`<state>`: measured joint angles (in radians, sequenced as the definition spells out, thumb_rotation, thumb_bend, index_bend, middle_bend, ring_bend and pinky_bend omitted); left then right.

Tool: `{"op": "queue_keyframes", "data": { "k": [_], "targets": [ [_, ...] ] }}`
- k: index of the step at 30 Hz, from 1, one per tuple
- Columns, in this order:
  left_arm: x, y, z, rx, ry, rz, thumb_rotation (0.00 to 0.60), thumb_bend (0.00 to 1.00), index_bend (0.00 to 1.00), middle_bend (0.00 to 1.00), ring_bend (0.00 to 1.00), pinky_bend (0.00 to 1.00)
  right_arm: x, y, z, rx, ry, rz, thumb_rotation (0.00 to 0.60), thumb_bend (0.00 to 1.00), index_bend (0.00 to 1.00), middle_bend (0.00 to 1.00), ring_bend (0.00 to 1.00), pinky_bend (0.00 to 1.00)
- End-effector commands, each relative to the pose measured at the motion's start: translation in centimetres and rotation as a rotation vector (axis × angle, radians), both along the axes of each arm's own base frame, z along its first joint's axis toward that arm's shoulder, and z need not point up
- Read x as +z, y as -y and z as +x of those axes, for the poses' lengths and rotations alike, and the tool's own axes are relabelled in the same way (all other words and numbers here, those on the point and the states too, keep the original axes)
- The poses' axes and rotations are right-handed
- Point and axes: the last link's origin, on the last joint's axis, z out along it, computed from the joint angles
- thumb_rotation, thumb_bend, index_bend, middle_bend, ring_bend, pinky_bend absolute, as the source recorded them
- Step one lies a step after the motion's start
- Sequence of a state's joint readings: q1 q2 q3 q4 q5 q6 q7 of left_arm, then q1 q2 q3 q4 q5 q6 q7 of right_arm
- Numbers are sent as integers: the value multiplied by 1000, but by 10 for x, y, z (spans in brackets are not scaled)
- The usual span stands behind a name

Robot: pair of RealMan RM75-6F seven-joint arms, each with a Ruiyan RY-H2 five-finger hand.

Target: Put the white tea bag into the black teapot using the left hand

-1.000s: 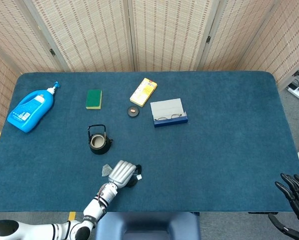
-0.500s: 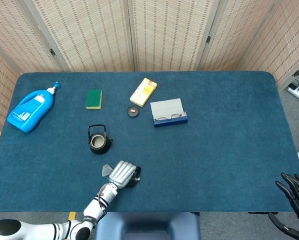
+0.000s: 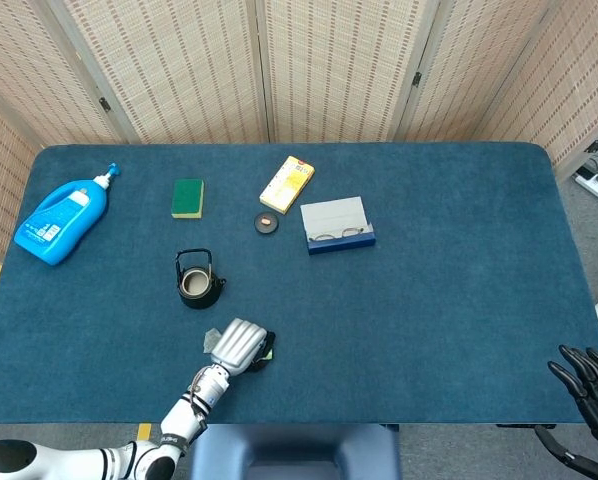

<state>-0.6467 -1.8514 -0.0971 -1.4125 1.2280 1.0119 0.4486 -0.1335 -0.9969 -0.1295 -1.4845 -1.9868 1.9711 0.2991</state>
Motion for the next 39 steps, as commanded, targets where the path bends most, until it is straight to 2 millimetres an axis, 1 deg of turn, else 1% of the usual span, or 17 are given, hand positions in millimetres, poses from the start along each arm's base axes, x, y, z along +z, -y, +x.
{"op": "queue_keyframes", "data": {
  "k": [1,7,11,18,20,24,33,39],
  "targets": [
    [5,0,0,-2,10,14,600,588,701,1000,1000,1000,-1,0,0,-1,-1,1,600,306,0,0,0,0],
    [21,-3,0,-11,28,56,600,610,702,1000,1000,1000,-2,2,1,-3,-6,6,600,306,0,0,0,0],
    [40,-7,3,-23,43,102,600,616,700,1000,1000,1000,-4,3,1,-5,-11,8,600,306,0,0,0,0],
    [92,-26,23,-79,82,242,600,632,695,1000,1000,1000,-7,6,2,-14,-20,18,600,306,0,0,0,0],
    [106,-30,27,-92,83,279,600,635,696,1000,1000,1000,-8,7,2,-19,-22,19,600,306,0,0,0,0],
    [129,-38,32,-96,84,327,600,637,696,1000,1000,1000,-9,11,1,-31,-27,21,600,306,0,0,0,0],
    [161,-52,39,-106,59,380,600,636,697,1000,1000,1000,-13,19,1,-63,-39,22,600,306,0,0,0,0],
    [174,-64,43,-99,83,371,600,636,696,1000,1000,1000,-18,25,2,-80,-54,31,600,306,0,0,0,0]
  ]
}}
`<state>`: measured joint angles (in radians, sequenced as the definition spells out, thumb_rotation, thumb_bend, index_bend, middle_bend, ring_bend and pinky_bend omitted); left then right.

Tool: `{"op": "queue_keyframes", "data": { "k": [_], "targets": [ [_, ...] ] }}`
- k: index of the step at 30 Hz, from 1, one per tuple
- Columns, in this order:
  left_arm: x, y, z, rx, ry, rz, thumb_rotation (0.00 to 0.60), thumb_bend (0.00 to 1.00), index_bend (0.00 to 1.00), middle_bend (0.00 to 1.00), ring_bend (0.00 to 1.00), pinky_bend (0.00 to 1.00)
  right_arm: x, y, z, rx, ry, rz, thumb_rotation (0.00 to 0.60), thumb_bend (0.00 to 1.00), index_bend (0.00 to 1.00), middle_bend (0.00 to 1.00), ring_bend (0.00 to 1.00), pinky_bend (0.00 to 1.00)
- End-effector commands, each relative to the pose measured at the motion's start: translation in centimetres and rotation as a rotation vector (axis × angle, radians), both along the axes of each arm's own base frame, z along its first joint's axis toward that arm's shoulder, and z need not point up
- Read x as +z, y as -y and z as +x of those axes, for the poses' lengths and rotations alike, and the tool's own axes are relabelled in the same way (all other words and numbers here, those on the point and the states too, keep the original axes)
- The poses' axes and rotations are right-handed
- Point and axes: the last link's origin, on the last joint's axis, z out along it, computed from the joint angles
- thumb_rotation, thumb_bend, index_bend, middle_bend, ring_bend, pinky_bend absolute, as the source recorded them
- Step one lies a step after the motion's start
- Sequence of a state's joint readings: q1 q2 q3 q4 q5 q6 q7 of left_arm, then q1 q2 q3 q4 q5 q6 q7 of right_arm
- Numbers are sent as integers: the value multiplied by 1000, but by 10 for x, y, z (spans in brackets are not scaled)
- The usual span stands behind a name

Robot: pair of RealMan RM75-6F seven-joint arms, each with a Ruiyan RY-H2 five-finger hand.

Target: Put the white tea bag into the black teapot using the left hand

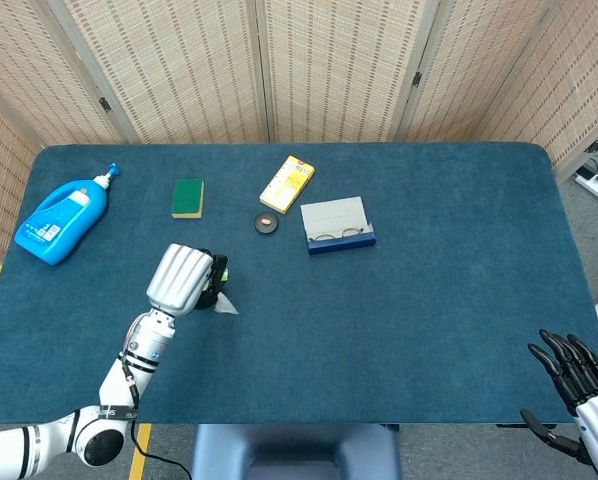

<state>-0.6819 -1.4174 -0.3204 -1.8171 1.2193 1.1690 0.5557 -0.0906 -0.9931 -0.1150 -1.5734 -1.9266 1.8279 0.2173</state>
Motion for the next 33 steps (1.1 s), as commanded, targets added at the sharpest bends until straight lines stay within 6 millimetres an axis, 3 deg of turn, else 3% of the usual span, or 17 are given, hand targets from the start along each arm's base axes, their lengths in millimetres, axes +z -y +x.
{"op": "queue_keyframes", "data": {
  "k": [1,10,28,33],
  "targets": [
    [4,-9,3,1,13,-18,600,636,696,1000,1000,1000,-3,4,1,-6,-8,2,600,306,0,0,0,0],
    [4,-32,1,3,-4,-41,600,637,694,1000,1000,1000,-9,14,2,-35,-25,12,600,306,0,0,0,0],
    [13,-63,-28,52,15,-81,600,635,689,1000,1000,1000,-21,22,3,-63,-53,48,600,305,0,0,0,0],
    [5,-67,-44,82,14,-121,600,637,690,1000,1000,1000,-24,22,5,-59,-58,65,600,305,0,0,0,0]
  ]
}}
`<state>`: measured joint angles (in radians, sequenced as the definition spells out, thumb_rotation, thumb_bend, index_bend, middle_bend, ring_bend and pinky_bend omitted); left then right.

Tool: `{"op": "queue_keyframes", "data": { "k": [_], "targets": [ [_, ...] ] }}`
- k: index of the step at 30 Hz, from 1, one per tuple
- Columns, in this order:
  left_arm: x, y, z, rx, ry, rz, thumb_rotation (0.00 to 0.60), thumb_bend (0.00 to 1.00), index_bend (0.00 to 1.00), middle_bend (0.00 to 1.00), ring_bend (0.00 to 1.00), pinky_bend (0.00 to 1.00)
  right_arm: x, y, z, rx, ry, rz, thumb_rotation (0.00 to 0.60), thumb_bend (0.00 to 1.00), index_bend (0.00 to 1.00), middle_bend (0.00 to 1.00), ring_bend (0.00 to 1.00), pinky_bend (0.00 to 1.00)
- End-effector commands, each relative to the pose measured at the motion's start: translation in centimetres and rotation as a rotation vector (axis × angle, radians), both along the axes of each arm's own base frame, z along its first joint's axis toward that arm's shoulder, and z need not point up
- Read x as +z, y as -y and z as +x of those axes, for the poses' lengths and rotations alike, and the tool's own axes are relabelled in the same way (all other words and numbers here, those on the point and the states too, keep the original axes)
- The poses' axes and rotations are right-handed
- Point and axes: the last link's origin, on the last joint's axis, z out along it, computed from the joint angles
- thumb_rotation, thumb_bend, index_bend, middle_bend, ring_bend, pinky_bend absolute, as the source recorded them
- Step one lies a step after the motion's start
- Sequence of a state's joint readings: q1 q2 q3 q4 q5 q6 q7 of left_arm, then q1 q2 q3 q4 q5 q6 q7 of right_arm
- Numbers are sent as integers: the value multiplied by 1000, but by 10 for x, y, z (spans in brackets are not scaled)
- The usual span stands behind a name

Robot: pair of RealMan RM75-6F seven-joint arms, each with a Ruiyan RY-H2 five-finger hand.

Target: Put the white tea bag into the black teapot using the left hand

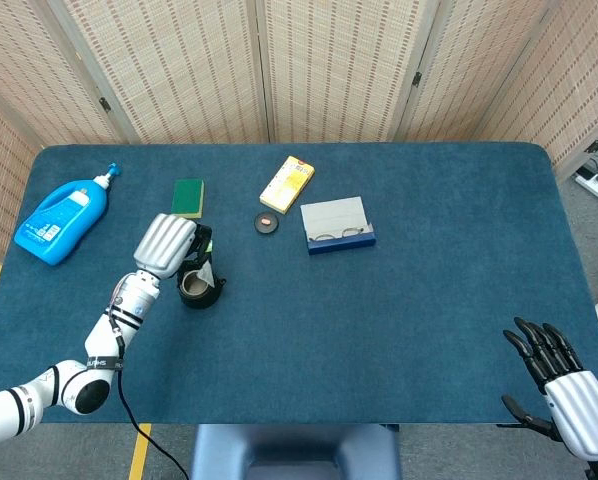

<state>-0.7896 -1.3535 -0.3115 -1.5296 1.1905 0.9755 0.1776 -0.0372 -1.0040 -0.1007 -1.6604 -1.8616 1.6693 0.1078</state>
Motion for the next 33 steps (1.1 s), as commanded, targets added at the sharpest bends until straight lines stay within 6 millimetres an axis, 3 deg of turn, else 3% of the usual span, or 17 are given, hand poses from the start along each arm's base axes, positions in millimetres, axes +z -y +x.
{"op": "queue_keyframes", "data": {
  "k": [1,8,19,33],
  "targets": [
    [-7,-3,-11,18,-9,-26,600,636,690,1000,1000,1000,-2,-1,2,8,5,19,600,306,0,0,0,0],
    [-11,-7,-35,53,-3,-42,600,636,691,1000,1000,1000,-6,-2,3,23,-2,48,600,306,0,0,0,0],
    [15,-10,-27,21,39,-13,600,637,698,1000,1000,1000,-12,4,3,5,-15,59,600,306,0,0,0,0],
    [14,-21,-53,84,24,-38,600,636,699,1000,1000,1000,-18,15,1,-33,-32,72,600,306,0,0,0,0]
  ]
}}
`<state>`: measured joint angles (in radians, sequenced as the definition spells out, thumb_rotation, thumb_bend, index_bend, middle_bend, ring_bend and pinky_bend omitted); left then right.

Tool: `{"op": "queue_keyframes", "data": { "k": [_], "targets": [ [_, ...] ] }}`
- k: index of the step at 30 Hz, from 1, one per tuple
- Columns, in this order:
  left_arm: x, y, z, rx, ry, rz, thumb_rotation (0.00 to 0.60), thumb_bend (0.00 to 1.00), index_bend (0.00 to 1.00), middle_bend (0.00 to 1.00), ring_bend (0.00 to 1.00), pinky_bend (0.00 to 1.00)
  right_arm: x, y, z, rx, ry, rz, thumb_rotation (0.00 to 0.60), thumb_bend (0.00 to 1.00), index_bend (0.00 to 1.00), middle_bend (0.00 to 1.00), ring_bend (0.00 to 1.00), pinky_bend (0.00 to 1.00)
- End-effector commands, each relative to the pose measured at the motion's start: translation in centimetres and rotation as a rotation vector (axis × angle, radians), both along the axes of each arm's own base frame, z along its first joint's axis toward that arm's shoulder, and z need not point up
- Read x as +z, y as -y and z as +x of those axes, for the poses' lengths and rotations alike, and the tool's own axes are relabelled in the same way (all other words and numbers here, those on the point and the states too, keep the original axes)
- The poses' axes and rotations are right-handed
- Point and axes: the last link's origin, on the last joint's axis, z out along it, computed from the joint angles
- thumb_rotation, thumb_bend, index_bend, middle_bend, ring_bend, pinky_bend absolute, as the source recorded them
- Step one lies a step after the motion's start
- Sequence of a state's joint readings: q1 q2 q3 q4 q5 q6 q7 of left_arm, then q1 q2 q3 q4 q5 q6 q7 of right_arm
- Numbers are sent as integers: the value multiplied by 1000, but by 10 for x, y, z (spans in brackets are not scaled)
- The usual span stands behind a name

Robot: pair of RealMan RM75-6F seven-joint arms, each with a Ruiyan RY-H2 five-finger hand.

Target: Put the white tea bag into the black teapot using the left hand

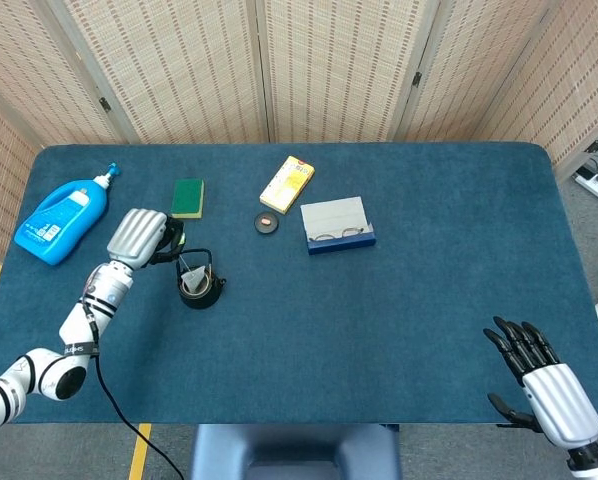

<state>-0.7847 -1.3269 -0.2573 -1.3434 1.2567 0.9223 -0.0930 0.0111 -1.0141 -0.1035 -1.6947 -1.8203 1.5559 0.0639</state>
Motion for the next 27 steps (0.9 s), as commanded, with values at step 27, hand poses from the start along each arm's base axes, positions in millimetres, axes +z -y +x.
{"op": "queue_keyframes", "data": {
  "k": [27],
  "targets": [
    [-82,106,-68,0,192,-224,600,633,696,1000,1000,1000,-5,0,3,15,-10,14,600,306,0,0,0,0]
  ]
}}
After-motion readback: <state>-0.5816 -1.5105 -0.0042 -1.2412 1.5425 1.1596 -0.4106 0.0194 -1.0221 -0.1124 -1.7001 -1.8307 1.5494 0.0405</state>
